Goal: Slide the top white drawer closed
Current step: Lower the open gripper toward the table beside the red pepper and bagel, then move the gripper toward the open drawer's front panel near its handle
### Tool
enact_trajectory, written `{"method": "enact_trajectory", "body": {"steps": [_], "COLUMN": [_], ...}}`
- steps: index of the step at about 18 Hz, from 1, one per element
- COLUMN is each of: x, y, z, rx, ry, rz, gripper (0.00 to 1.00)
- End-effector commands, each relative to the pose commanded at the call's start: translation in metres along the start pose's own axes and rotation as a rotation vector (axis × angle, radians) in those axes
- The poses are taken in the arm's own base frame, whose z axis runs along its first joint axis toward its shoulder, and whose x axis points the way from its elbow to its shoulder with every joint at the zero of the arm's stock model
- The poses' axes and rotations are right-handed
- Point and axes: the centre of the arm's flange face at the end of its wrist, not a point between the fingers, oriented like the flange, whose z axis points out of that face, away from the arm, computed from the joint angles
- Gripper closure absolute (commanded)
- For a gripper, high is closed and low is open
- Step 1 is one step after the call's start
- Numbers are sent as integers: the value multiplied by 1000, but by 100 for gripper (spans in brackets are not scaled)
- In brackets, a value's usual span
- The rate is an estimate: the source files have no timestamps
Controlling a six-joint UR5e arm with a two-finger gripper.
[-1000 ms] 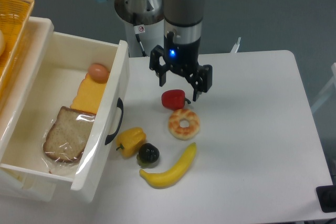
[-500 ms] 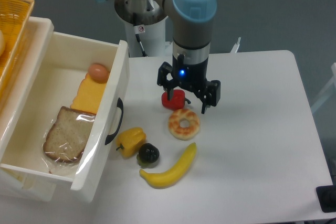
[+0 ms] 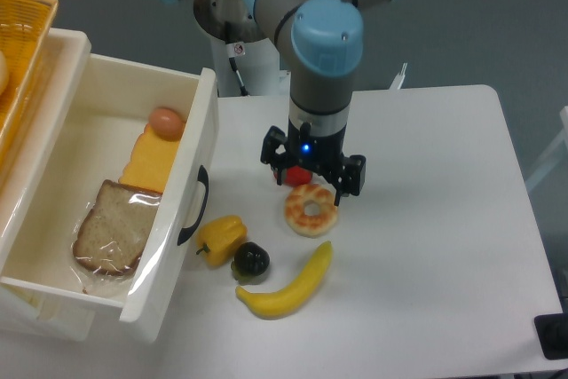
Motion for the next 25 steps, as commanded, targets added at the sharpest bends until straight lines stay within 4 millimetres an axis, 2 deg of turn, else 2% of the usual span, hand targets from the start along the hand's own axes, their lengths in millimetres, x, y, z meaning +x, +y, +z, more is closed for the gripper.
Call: {"method": "enact_trajectory", "body": {"steps": [14,18,21,25], "x": [-11,-13,-12,-3], "y": [-6,-6,-6,-14], "z": [19,33,47,51], "rx": [-29,-44,-58,-37], "ry": [-12,5,26,53], "rz": [-71,-93,-133,-196], "gripper": [0,0,0,0]}}
